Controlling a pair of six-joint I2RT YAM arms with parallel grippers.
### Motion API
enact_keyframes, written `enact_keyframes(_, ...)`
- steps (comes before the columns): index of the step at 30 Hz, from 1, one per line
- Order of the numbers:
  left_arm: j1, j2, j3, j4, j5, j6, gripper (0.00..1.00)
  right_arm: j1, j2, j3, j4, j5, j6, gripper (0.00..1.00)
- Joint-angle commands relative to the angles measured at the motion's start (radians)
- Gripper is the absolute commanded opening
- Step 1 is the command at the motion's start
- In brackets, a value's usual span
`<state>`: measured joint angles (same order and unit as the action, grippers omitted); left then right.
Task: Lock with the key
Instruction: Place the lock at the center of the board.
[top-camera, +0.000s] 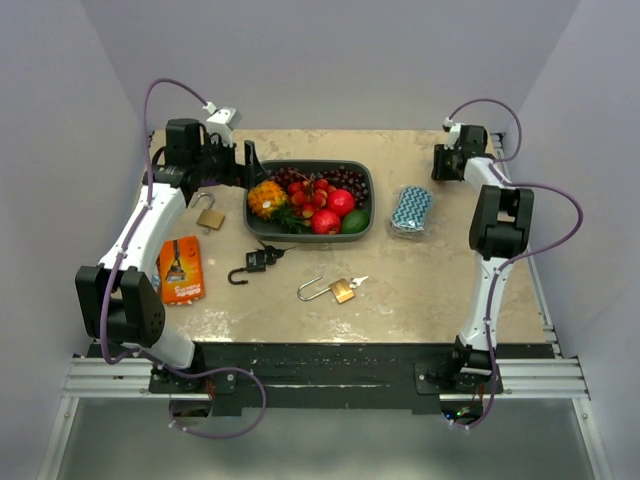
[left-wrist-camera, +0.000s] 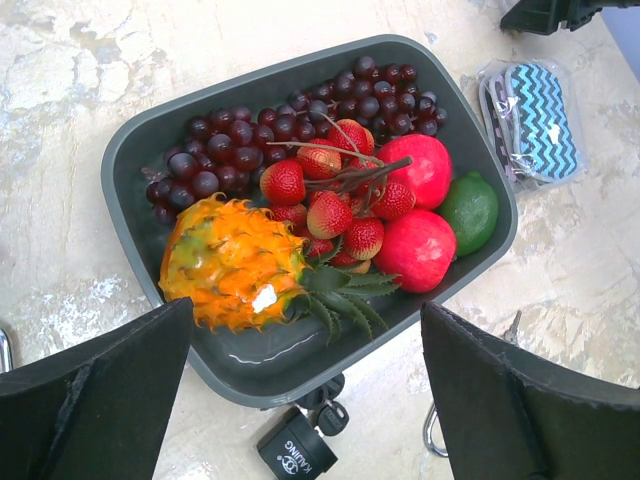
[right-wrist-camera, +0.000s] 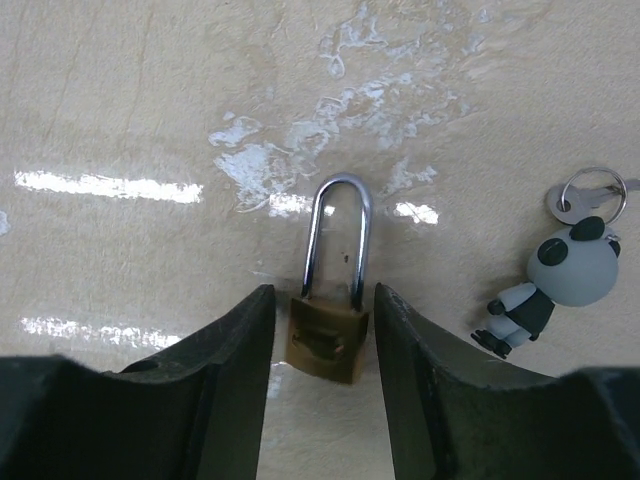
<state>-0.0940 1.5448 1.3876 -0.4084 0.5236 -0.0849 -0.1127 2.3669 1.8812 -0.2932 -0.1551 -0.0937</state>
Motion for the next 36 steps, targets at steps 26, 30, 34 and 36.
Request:
enact_keyframes(26,-0.492,-0.209,-0.401,0.147,-0.100,0.288,0.99,-0.013,-0.555,-0.122,-0.069,-0.245,-0.129,0.84)
enact_keyframes(30,-0.639,-0.157,-0.427,0.192,-0.141,0.225,0.99,-0.013,-0.691,-0.257,-0.073,-0.277,-0.165,0.94)
enact_keyframes(34,-0.722,-0.095,-0.476,0.273,-0.238,0.211,0.99,-0.015,-0.837,-0.365,-0.063,-0.339,-0.158,0.99)
enact_keyframes(36,-0.736,-0.071,-0.501,0.301,-0.280,0.188,0.99,-0.015,-0.897,-0.431,-0.032,-0.377,-0.153,0.99)
